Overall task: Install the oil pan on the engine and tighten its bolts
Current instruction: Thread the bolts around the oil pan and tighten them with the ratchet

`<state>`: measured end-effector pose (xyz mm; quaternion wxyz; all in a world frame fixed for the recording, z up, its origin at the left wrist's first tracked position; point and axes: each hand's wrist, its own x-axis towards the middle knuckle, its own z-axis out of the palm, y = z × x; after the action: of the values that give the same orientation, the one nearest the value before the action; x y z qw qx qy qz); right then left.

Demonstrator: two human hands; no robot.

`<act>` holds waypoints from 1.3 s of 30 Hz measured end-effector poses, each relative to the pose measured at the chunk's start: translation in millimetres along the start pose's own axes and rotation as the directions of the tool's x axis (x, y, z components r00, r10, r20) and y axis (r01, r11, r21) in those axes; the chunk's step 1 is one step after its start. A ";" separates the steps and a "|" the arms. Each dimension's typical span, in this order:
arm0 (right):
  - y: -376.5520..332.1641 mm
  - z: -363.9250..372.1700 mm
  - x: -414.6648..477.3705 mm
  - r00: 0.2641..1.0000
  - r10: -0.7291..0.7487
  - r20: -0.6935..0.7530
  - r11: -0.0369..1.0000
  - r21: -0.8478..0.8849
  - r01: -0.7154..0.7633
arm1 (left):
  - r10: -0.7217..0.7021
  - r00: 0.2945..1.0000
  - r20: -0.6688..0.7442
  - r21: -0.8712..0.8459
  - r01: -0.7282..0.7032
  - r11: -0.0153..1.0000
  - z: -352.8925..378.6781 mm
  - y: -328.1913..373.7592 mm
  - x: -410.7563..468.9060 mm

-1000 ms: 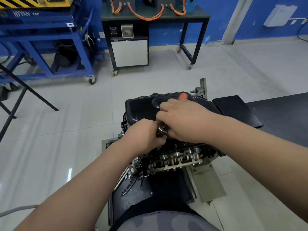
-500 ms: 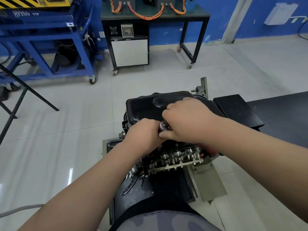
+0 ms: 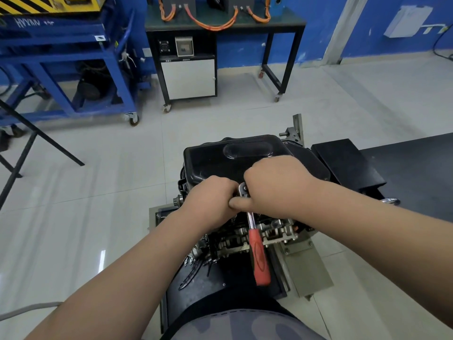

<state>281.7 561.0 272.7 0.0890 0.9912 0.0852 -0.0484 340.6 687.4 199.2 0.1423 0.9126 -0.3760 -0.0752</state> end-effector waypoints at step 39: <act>12.2 3.3 1.3 0.992 -0.123 -0.027 0.992 0.004 0.123 | 0.002 1.000 0.010 0.067 -0.002 0.998 -3.8 5.0 3.9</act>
<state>284.8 548.7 271.4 0.0820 0.9849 0.1471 -0.0410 340.9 682.0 204.3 0.1099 0.9160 -0.3799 -0.0669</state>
